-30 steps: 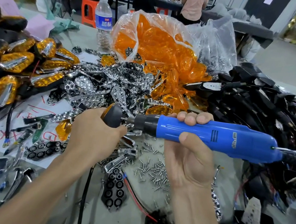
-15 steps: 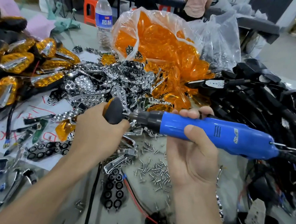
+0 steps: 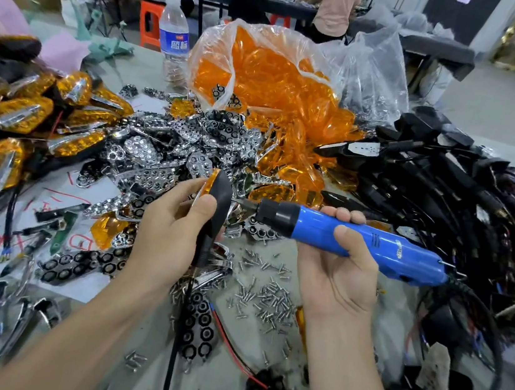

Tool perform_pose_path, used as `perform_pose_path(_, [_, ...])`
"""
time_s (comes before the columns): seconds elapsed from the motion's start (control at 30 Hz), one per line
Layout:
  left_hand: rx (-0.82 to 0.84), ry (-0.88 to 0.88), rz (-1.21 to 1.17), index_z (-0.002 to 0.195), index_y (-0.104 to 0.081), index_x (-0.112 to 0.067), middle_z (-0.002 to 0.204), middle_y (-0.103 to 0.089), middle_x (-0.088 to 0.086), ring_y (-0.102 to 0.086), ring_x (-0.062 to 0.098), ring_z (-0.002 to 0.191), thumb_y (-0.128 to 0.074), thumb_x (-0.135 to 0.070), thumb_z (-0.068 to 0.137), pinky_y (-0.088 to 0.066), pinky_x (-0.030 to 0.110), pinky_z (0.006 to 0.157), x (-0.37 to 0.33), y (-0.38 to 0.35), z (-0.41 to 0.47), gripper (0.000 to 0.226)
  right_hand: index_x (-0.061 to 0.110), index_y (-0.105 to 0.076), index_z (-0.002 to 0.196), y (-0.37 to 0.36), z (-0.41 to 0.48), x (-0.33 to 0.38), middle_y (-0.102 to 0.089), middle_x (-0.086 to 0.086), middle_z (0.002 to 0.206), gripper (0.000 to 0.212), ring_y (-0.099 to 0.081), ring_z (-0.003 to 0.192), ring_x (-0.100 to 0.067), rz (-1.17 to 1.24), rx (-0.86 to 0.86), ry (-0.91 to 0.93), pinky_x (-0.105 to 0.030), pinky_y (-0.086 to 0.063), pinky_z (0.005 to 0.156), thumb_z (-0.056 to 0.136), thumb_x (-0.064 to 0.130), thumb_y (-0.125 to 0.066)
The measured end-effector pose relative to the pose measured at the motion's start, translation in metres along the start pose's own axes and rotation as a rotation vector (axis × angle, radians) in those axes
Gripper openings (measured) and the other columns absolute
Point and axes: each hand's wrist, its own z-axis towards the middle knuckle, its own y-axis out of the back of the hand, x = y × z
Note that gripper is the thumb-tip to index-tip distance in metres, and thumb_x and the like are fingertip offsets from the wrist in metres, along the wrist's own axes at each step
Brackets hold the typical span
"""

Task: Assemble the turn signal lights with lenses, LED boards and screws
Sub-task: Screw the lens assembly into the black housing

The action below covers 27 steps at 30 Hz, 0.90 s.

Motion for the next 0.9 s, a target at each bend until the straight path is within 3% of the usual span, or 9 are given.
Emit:
perform_pose_path(0.13, [-0.043,-0.003,-0.089,0.127,-0.073,-0.036,0.11,-0.08,-0.006,-0.077,0.026,0.098,-0.066,-0.021,0.101,-0.061,0.045,0.091,0.0,0.0,-0.002,0.031,0.017,-0.052,0.084,-0.002,-0.001,-0.001,-0.058,0.001,0.08,0.034,-0.058,0.081,-0.018,-0.004,0.027,0.007,-0.038,-0.037,0.114,0.07,-0.013,-0.045])
perform_pose_path(0.27, [-0.046,-0.06,-0.104,0.108,-0.077,-0.051,0.108,-0.08,-0.007,-0.077,0.026,0.1,-0.069,-0.016,0.098,-0.062,0.04,0.09,-0.002,0.001,-0.005,0.037,0.016,-0.053,0.086,-0.004,-0.003,-0.006,-0.058,0.001,0.081,0.038,-0.058,0.08,-0.017,0.02,-0.014,-0.014,-0.036,-0.045,0.104,0.072,-0.019,-0.049])
perform_pose_path(0.43, [-0.041,-0.204,-0.031,0.1,-0.071,-0.066,0.099,-0.078,-0.024,-0.074,-0.002,0.093,-0.071,-0.008,0.096,-0.056,0.012,0.08,-0.009,-0.002,-0.007,0.058,0.01,-0.058,0.091,-0.005,-0.001,-0.009,-0.072,-0.005,0.084,0.017,-0.071,0.077,-0.018,-0.047,-0.307,-0.04,-0.051,-0.052,0.105,0.085,-0.006,-0.056])
perform_pose_path(0.57, [-0.076,-0.257,0.087,0.103,-0.068,-0.069,0.092,-0.076,-0.027,-0.071,-0.002,0.086,-0.074,-0.014,0.095,-0.06,0.026,0.086,-0.007,-0.001,-0.005,0.055,0.006,-0.06,0.1,-0.003,-0.001,-0.012,-0.079,-0.016,0.096,0.014,-0.079,0.079,-0.027,-0.138,-0.506,-0.068,-0.057,-0.06,0.091,0.091,-0.001,-0.067])
perform_pose_path(0.63, [-0.07,-0.256,0.089,0.107,-0.069,-0.064,0.1,-0.077,-0.026,-0.073,-0.003,0.092,-0.074,-0.022,0.093,-0.06,0.024,0.085,-0.004,0.001,-0.005,0.045,0.006,-0.06,0.102,-0.004,0.0,-0.012,-0.079,-0.019,0.098,0.017,-0.079,0.082,-0.029,-0.158,-0.531,-0.076,-0.057,-0.061,0.087,0.09,-0.001,-0.069])
perform_pose_path(0.73, [-0.005,-0.165,0.021,0.103,-0.072,-0.065,0.104,-0.077,-0.024,-0.075,0.001,0.097,-0.069,-0.027,0.095,-0.058,0.014,0.08,-0.001,0.003,-0.003,0.039,0.01,-0.059,0.114,-0.004,0.0,-0.008,-0.078,-0.018,0.102,0.026,-0.078,0.091,-0.029,-0.233,-0.42,-0.022,-0.051,-0.062,0.089,0.091,-0.001,-0.068])
perform_pose_path(0.8, [-0.001,-0.033,-0.063,0.105,-0.077,-0.056,0.1,-0.081,-0.007,-0.079,0.018,0.088,-0.065,-0.031,0.097,-0.065,0.03,0.074,0.002,0.003,0.0,0.028,0.014,-0.056,0.128,-0.006,-0.001,-0.002,-0.077,-0.015,0.1,0.045,-0.077,0.095,-0.029,-0.268,-0.261,0.018,-0.048,-0.062,0.09,0.088,-0.003,-0.068])
perform_pose_path(0.9, [-0.019,0.18,-0.211,0.1,-0.083,-0.027,0.093,-0.08,0.008,-0.078,0.031,0.079,-0.062,-0.027,0.101,-0.065,0.044,0.077,0.004,0.007,0.01,0.021,0.015,-0.055,0.117,-0.012,-0.006,0.003,-0.071,-0.007,0.092,0.046,-0.07,0.095,-0.025,-0.289,0.04,-0.004,-0.046,-0.055,0.102,0.079,-0.01,-0.063])
